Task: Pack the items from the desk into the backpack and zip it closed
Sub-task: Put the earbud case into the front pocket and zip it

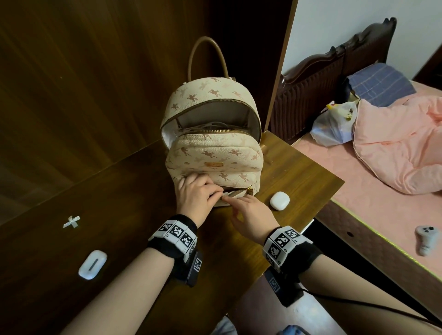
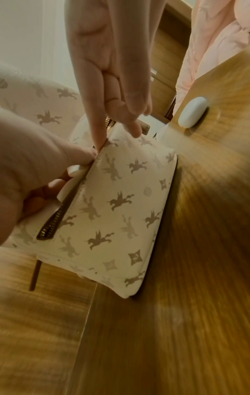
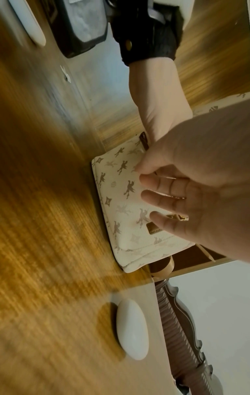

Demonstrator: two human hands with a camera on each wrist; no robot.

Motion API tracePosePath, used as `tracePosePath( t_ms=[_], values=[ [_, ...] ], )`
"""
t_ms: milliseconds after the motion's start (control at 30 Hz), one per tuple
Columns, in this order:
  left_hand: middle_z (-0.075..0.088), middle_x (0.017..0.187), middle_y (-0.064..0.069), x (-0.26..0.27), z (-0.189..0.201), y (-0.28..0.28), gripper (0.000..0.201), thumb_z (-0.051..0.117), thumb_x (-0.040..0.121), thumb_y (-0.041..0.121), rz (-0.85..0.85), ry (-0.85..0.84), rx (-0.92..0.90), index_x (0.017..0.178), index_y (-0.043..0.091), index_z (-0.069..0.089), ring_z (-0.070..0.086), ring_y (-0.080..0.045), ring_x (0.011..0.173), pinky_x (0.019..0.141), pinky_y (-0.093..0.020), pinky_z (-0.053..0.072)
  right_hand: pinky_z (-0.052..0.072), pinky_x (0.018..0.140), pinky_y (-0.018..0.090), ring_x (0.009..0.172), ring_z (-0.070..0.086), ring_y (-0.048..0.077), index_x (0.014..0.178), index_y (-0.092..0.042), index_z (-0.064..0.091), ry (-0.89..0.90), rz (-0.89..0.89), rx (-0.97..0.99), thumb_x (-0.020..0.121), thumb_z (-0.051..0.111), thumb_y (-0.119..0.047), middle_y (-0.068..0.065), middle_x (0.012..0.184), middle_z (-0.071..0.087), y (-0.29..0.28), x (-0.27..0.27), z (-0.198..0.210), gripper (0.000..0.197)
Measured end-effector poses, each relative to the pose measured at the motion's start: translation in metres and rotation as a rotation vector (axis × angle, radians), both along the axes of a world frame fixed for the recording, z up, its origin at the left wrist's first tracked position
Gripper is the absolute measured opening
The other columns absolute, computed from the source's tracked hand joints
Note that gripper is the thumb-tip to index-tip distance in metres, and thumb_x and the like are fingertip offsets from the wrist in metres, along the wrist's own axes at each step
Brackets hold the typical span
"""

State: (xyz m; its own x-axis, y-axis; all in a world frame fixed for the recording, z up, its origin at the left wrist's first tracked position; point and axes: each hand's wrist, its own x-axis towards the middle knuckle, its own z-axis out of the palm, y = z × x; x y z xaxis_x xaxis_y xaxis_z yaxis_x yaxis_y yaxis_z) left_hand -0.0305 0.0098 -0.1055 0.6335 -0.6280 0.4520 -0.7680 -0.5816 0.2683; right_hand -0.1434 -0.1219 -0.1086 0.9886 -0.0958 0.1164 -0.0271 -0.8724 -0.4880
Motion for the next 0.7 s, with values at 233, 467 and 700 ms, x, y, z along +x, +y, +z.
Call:
tracePosePath(
  t_ms=[233,467,700],
  values=[
    [0.072,0.086,0.012,0.005,0.004,0.012,0.021,0.055,0.082,0.033,-0.088,0.032,0.025,0.087,0.031,0.075,0.060,-0.020,0.083,0.078,-0.034,0.040,0.048,0.085,0.031,0.097,0.055,0.017,0.138,-0.026,0.045,0.070,0.008,-0.001,0.086,0.057,-0.017,-0.004,0.097,0.065,-0.003,0.000,-0.001,0.054],
    [0.063,0.061,0.003,-0.004,0.013,0.000,0.011,0.063,0.077,0.026,0.084,0.171,-0.069,0.080,0.030,0.073,0.060,-0.025,0.072,0.074,-0.037,0.043,0.046,0.086,0.029,0.097,0.054,0.016,0.141,-0.028,0.038,0.111,0.004,0.012,0.088,0.058,-0.020,-0.003,0.096,0.064,-0.002,-0.001,-0.002,0.058],
    [0.063,0.060,0.003,-0.007,0.011,-0.005,0.011,0.076,0.071,0.021,0.151,0.158,-0.083,0.076,0.030,0.074,0.060,-0.024,0.072,0.078,-0.035,0.039,0.048,0.082,0.030,0.093,0.055,0.016,0.142,-0.031,0.036,0.131,-0.005,0.038,0.087,0.057,-0.020,-0.002,0.095,0.064,-0.002,-0.002,-0.002,0.060]
  ],
)
